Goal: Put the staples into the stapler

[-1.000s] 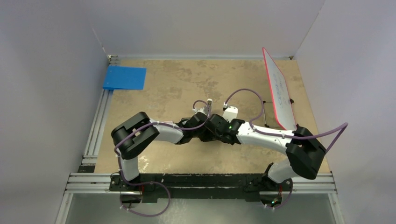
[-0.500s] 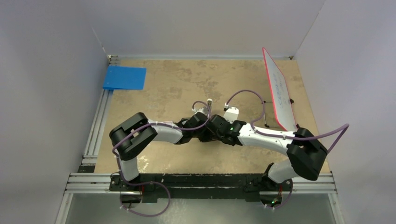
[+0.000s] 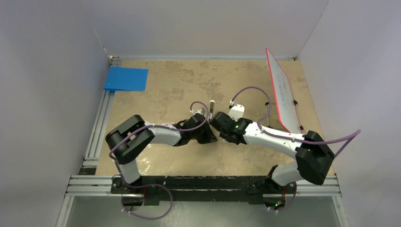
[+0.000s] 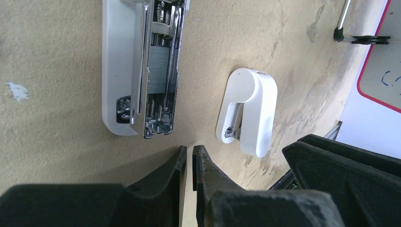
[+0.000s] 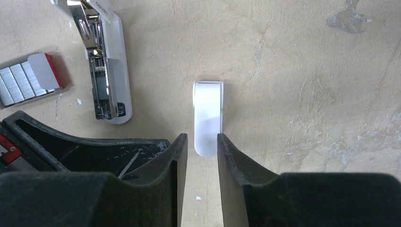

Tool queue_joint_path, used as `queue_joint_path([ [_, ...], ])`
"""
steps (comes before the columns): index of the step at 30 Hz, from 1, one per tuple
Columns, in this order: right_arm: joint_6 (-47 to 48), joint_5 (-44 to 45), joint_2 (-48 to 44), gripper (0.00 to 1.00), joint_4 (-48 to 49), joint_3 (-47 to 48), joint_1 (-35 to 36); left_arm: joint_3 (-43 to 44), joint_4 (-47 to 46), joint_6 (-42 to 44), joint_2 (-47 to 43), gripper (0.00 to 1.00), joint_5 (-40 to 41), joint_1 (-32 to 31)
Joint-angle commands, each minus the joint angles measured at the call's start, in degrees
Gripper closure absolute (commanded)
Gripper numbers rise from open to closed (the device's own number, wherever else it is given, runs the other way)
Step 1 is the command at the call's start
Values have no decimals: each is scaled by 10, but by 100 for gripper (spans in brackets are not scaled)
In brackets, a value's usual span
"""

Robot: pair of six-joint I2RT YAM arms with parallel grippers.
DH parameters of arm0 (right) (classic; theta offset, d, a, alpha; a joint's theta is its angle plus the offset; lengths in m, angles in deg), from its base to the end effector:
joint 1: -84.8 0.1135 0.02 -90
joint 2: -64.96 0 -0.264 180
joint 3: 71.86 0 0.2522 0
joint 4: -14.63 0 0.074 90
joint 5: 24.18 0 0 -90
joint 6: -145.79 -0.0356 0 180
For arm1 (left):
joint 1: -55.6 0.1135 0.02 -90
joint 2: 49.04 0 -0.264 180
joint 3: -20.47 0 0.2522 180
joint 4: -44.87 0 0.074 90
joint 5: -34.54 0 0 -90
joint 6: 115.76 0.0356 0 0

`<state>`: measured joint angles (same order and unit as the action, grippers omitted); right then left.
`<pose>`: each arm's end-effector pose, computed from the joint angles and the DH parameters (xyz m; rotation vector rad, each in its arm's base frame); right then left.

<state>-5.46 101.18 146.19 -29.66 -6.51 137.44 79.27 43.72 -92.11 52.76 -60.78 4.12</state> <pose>0.1824 0.2049 0.2160 0.3756 2.3297 0.1161 0.2091 -0.2680 0.1269 -0.2813 2.5707 -1.0513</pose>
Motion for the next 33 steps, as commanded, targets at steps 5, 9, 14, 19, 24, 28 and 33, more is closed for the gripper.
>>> queue_joint_path([
  [5,3,-6,14,67,18,-29,-4,-17,6,8,-43,91,33,7],
  [9,2,-20,18,72,33,-48,-4,-27,6,4,-54,91,37,12],
  [14,-3,-38,23,77,53,-75,-4,-36,7,5,-65,91,40,17],
  [19,-10,-21,17,77,25,-56,-3,-39,15,11,-81,91,47,18],
  [24,13,26,-17,72,-15,32,-5,-38,58,19,-116,89,89,17],
  [28,54,41,-18,66,12,77,-10,-47,85,34,-157,85,125,18],
  [33,110,41,10,49,65,137,-25,-46,183,32,-213,70,212,20],
])
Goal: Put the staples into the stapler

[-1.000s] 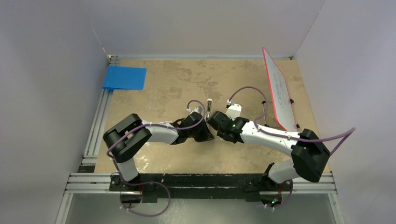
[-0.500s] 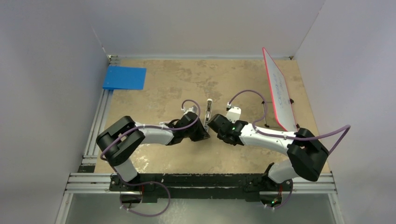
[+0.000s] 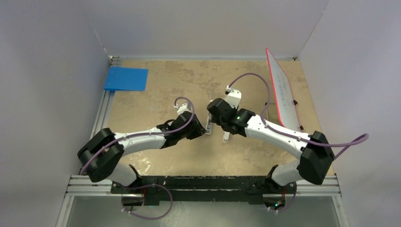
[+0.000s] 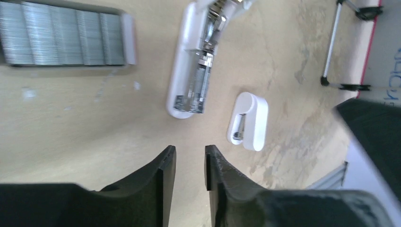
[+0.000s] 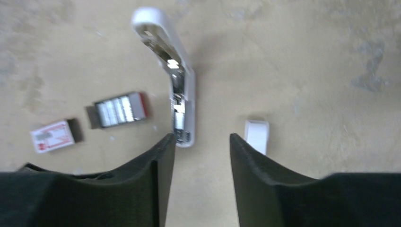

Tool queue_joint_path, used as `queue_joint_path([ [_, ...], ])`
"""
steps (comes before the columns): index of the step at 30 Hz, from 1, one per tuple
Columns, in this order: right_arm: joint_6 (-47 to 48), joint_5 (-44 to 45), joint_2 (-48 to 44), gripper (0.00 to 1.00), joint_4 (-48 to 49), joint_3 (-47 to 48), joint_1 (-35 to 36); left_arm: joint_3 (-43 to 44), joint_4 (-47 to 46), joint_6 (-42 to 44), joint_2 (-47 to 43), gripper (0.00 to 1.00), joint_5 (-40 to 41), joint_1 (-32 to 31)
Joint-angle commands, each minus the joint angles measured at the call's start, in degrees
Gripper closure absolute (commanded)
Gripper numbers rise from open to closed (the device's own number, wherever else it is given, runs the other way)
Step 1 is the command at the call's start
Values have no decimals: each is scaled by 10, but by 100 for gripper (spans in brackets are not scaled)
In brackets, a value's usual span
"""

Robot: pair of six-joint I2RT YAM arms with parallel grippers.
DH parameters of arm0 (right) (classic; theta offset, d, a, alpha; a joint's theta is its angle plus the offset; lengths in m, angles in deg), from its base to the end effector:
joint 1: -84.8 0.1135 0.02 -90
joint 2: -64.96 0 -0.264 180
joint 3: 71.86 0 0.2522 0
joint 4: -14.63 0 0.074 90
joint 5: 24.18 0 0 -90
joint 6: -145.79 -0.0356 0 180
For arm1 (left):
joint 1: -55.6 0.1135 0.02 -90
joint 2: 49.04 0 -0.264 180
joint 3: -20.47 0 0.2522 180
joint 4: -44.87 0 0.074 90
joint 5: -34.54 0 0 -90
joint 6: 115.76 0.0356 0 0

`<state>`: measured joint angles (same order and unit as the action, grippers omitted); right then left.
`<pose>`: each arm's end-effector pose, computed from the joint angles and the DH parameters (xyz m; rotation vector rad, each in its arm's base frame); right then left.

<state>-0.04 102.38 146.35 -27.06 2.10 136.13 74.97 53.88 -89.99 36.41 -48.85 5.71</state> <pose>0.2026 0.2192 0.2643 0.3597 2.2041 0.2300 0.1959 -0.2262 0.1767 -0.3688 2.4065 -0.8769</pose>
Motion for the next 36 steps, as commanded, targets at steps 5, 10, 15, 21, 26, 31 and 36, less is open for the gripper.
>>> queue_joint_path([
  [5,102,33,67,35,91,116,-33,-37,122,5,-121,55,119,40],
  [10,122,40,136,30,94,183,-60,-67,132,13,-172,42,89,94],
  [15,132,36,193,30,86,218,-69,-70,112,53,-173,30,34,109],
  [21,128,16,224,51,73,222,-69,-88,61,80,-148,29,-29,120],
  [26,129,12,225,59,71,210,-69,-89,6,101,-110,31,-92,124],
  [31,146,1,209,66,97,187,-69,-79,-50,123,-64,37,-156,124],
  [36,160,-11,204,70,120,169,-69,-69,-112,122,-3,48,-214,124],
])
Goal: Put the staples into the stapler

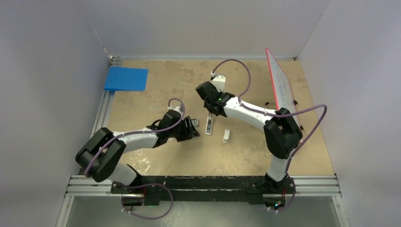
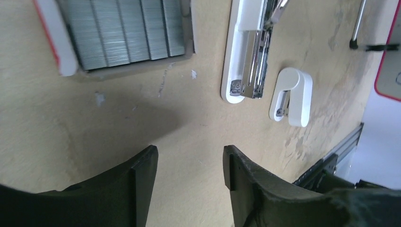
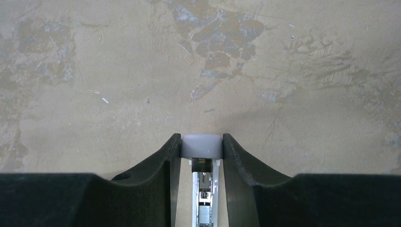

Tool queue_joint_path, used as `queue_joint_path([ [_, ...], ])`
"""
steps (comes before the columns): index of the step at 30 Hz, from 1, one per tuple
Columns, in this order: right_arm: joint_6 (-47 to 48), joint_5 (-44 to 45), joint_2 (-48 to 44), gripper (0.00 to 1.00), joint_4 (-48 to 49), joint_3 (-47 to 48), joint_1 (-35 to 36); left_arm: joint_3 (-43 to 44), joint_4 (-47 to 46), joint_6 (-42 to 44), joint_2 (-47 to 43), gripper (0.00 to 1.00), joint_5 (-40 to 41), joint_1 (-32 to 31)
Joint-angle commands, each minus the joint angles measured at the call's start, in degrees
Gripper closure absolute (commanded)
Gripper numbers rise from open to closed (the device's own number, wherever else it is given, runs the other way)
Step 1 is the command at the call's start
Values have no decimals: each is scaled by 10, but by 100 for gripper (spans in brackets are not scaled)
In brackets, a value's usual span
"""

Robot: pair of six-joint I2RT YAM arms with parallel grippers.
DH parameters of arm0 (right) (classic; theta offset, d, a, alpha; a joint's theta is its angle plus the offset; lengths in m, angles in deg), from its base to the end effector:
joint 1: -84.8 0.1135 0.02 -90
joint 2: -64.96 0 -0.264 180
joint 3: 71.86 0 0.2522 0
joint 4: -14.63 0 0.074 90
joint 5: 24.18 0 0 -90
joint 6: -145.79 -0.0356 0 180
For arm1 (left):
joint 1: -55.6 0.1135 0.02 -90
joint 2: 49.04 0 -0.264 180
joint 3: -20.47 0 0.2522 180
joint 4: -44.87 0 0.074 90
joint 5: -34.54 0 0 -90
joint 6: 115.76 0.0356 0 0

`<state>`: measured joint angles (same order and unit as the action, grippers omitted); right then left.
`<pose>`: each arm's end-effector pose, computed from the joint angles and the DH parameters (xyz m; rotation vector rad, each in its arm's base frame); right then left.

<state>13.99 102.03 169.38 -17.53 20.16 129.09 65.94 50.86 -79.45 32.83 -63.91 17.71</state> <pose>0.3048 0.2679 0.2429 0.2480 2.1602 0.1010 0.2070 -0.1677 0.1516 -0.2637 2.4946 -0.9220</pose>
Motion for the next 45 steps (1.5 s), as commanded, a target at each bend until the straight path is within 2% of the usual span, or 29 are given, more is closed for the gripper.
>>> queue_joint_path([
  [1,20,-7,-28,71,27,-12,1,25,-88,13,44,52,-69,4],
  [6,33,-12,-41,72,48,-23,1,47,-116,5,95,69,-85,4],
  [11,37,-27,-48,73,60,-37,1,79,-118,7,131,70,-78,4],
  [16,35,-37,-56,73,65,-49,2,105,-109,9,160,79,-68,4],
  [26,36,-54,-56,75,71,-63,6,130,-88,12,216,88,-98,4],
  [29,34,-53,-57,76,66,-61,11,133,-70,10,226,94,-91,4],
  [36,-3,-54,-60,77,15,-45,23,129,-48,-6,247,97,-86,4],
  [45,-50,-55,-89,81,-14,-84,53,130,-41,-20,260,97,-79,5],
])
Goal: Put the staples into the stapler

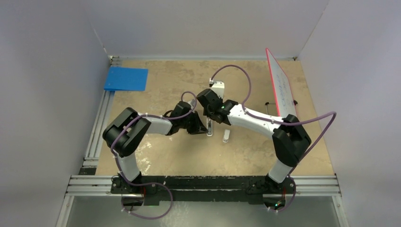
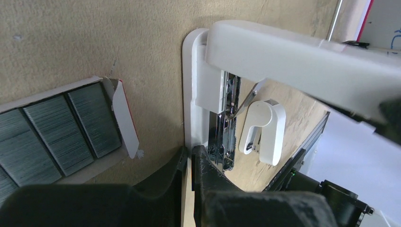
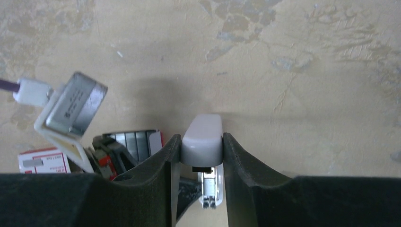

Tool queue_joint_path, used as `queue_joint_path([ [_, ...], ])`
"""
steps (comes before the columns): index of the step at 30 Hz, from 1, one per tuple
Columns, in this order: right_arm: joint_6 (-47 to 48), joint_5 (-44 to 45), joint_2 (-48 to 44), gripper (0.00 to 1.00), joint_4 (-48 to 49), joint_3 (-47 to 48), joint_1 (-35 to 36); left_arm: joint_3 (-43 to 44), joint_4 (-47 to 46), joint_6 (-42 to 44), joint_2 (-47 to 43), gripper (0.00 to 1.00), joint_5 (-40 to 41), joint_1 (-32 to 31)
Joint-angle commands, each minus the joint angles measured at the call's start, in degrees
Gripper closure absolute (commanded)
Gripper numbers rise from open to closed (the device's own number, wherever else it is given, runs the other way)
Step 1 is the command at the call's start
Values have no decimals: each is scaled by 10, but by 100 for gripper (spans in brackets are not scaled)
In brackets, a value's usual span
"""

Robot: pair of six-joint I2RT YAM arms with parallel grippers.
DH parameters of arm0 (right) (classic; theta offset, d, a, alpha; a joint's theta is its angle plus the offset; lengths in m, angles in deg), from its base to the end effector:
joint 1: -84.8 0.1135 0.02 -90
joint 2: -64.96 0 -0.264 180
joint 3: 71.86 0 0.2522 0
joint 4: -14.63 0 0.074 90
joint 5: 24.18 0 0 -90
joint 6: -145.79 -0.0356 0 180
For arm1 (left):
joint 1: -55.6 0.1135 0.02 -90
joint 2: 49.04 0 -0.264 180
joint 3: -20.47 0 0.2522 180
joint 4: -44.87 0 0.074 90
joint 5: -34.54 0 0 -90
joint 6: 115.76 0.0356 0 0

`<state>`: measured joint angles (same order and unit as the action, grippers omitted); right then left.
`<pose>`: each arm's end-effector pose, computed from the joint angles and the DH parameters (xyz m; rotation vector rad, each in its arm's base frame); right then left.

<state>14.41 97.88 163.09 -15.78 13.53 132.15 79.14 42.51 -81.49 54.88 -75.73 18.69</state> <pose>0.2709 0.2662 0.2480 0.1575 2.1914 0.2127 0.2642 -0.2139 0.1175 -0.2239 2.5834 -1.1342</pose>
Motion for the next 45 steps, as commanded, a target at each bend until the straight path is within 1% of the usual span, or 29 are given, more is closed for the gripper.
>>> queue_joint_path([
  [1,-57,-11,-27,82,-33,-21,27,-2,43,0,41,97,39,-5],
  [8,-78,1,-37,87,-39,-42,51,-7,40,-3,45,97,44,-2],
  [14,-94,-4,-38,87,-48,-58,72,-9,36,-3,46,97,40,1],
  [23,-109,-24,-39,86,-23,-116,84,-17,30,-4,31,96,32,3],
  [25,-108,-30,-40,83,-17,-121,84,-17,32,-3,29,96,30,4],
  [26,-107,-30,-42,80,-16,-122,84,-17,31,-3,28,95,29,5],
  [29,-98,-32,-62,68,-12,-120,84,-22,24,0,15,89,26,7],
  [32,-84,-23,-81,61,-27,-103,84,-22,28,7,-5,84,29,11],
  [37,-81,4,-89,46,-56,-78,83,-18,55,19,-50,77,52,14],
  [41,-85,7,-92,44,-63,-79,83,-17,80,25,-67,75,78,14],
  [45,-82,1,-92,55,-61,-84,83,-25,92,25,-92,76,100,15],
])
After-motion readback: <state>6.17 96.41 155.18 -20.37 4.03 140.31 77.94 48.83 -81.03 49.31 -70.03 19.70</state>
